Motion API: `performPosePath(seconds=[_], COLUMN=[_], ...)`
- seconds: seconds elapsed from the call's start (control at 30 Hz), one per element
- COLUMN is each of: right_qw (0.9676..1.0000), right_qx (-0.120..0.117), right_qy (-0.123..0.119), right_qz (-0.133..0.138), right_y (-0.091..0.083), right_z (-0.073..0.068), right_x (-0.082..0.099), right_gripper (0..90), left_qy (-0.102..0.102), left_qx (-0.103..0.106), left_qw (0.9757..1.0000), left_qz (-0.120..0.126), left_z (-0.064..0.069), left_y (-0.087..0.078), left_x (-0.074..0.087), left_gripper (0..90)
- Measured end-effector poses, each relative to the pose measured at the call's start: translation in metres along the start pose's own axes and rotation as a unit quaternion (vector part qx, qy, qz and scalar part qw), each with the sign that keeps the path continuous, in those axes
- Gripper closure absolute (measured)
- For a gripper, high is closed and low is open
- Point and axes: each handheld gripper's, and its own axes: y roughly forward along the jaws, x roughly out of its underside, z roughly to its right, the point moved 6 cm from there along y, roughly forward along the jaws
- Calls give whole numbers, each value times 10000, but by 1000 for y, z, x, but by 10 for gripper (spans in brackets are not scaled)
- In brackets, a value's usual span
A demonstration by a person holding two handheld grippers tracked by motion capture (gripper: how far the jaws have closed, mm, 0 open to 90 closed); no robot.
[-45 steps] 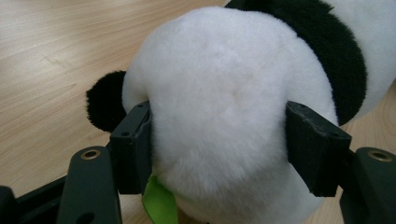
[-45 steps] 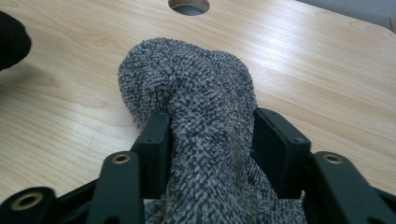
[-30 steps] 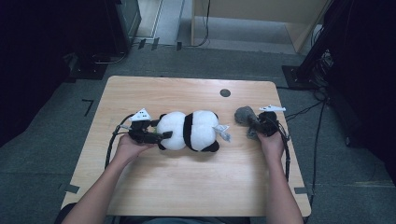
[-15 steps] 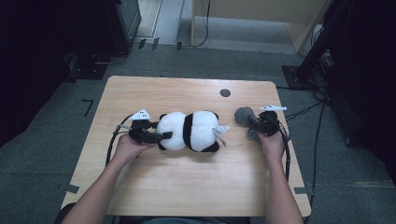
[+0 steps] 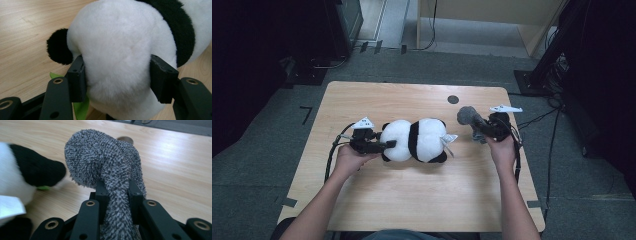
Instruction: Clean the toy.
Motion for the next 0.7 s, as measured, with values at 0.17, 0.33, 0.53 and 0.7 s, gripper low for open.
performPosePath(seconds=[0.17, 0.33, 0.53, 0.7], right_qw=[9996, 9981, 9953, 9923], right_qx=[-156, -307, -532, -685], right_qy=[-254, -520, -789, -1008], right_qz=[-31, -90, -154, -215], right_y=[-2, 0, 7, 19], right_z=[-23, -48, -82, -110], right_x=[-22, -48, -76, -94], right_gripper=[770, 770, 770, 769], left_qy=[-78, -60, -32, -23], left_qx=[82, 38, -42, -57], left_qw=[9999, 10000, 9999, 9999], left_qz=[-55, -27, 92, 115], left_z=[-1, -1, -2, -2], left_y=[-3, -3, -2, -1], left_x=[0, 1, 2, 2], left_gripper=[416, 401, 379, 374])
